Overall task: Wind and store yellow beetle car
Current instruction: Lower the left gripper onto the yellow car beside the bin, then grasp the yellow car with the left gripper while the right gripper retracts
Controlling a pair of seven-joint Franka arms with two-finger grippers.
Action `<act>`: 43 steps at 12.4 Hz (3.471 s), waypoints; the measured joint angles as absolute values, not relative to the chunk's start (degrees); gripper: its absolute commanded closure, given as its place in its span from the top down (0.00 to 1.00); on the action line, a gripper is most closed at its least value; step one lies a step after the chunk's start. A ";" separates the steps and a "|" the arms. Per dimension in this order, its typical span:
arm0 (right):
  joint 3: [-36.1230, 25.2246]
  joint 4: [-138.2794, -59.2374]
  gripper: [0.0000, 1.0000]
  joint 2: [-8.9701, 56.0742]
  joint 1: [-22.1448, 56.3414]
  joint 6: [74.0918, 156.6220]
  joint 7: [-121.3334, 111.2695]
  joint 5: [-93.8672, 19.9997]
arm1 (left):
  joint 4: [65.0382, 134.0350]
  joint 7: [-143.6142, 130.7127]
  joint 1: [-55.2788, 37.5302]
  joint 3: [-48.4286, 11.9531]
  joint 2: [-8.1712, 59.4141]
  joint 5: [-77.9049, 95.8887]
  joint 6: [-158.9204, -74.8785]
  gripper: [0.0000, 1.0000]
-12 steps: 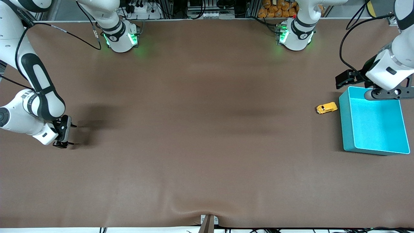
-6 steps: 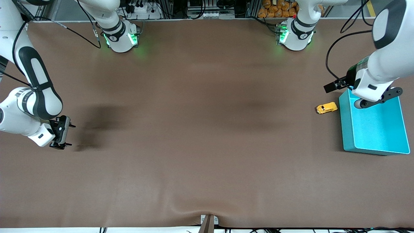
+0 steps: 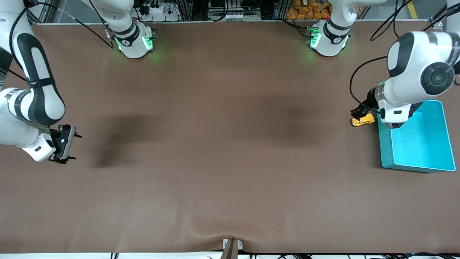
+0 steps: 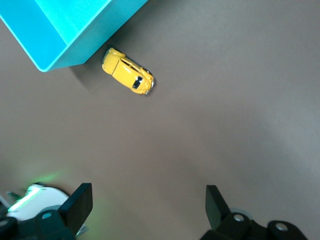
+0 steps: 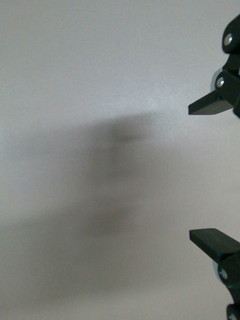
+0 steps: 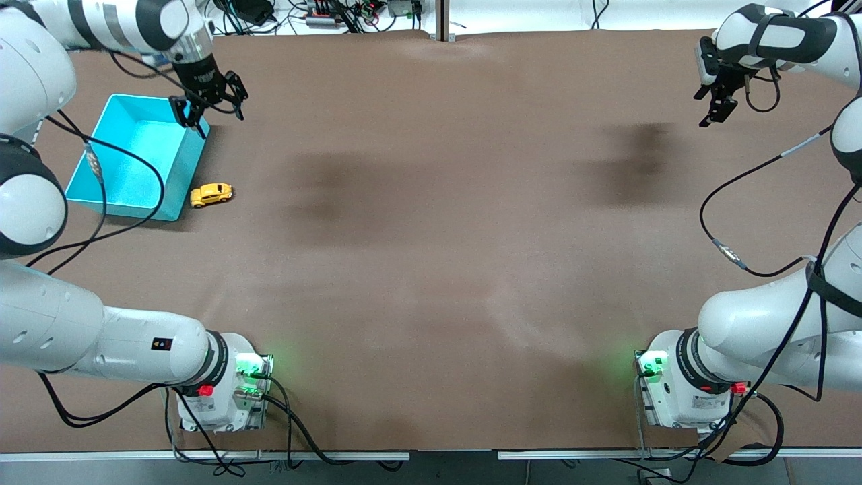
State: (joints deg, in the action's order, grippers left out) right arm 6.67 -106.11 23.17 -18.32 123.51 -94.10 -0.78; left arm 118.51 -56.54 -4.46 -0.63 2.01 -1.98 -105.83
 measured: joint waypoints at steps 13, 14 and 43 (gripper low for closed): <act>6.91 -106.14 1.00 6.20 -10.55 107.87 -69.22 -0.76 | 128.10 -86.13 4.21 -0.53 14.92 -13.28 -129.70 1.00; 6.90 -106.16 1.00 4.36 -10.43 106.71 -66.39 -0.76 | 128.42 -86.25 4.72 -0.54 15.67 -13.28 -131.18 1.00; -1.08 -92.16 1.00 -3.64 -4.39 84.94 3.91 -0.89 | 133.44 -90.23 9.77 -0.62 18.20 -15.54 -140.50 0.09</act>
